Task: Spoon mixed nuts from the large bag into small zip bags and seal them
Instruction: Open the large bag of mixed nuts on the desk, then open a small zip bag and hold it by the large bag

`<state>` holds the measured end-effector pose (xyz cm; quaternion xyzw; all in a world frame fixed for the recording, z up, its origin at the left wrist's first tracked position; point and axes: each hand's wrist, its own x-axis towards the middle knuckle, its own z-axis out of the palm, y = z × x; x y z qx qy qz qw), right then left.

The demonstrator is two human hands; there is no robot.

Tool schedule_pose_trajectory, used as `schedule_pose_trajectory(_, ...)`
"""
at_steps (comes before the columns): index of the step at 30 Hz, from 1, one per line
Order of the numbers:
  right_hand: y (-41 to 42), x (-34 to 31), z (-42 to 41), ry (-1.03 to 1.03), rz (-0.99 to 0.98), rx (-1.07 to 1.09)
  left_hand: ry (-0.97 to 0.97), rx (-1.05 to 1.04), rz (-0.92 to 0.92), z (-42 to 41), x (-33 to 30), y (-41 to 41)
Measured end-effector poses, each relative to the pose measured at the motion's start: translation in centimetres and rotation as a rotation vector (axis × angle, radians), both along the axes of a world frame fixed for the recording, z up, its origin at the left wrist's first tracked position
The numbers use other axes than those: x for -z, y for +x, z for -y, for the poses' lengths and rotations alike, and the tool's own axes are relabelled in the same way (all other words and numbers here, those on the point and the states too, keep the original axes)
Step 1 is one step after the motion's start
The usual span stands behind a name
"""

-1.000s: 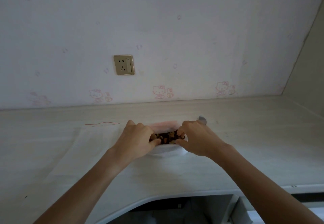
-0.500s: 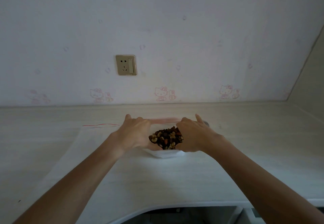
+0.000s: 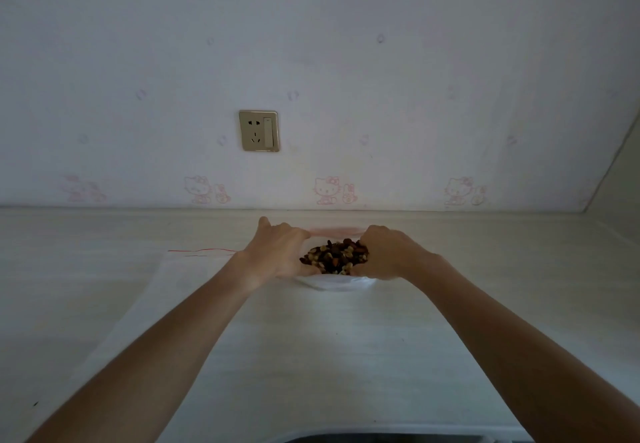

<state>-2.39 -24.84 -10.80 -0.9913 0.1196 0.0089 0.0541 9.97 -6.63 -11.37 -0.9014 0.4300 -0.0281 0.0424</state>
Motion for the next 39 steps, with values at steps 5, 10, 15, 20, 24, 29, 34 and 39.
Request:
schedule_pose_trajectory(5, -0.6, 0.1, 0.0, 0.013, 0.034, -0.015, -0.179, 0.035, -0.025, -1.0, 0.5, -0.3)
schedule_pose_trajectory(10, -3.6, 0.3, -1.4, 0.093, 0.474, -0.1, -0.496, 0.081, -0.062, -4.1, 0.4, -1.2)
schedule_pose_trajectory(15, -6.9, 3.6, -5.7, 0.135, 0.517, -0.333, -0.778, 0.013, -0.156, -10.6, 2.5, -0.8)
schedule_pose_trajectory(20, -6.3, 7.1, -7.2, 0.195, 0.39, -0.359, -0.783, -0.185, -0.092, -17.0, 4.8, -0.3)
schedule_pose_trajectory(24, -5.9, 8.7, -7.0, 0.199, 0.423, -0.317, -0.603, -0.355, -0.063, -19.3, 5.8, -1.1)
schedule_pose_trajectory(29, -5.9, 9.0, -6.9, 0.203, 0.44, -0.308, -0.692, -0.323, -0.121, -20.2, 6.6, -1.7)
schedule_pose_trajectory(34, -6.0, 8.8, -7.1, 0.212, 0.441, -0.298, -0.924, -0.272, -0.147, -20.7, 7.3, -1.3)
schedule_pose_trajectory(39, -6.0, 8.5, -7.4, 0.214, 0.438, -0.295, -1.17, -0.227, -0.066, -21.0, 6.4, -1.5)
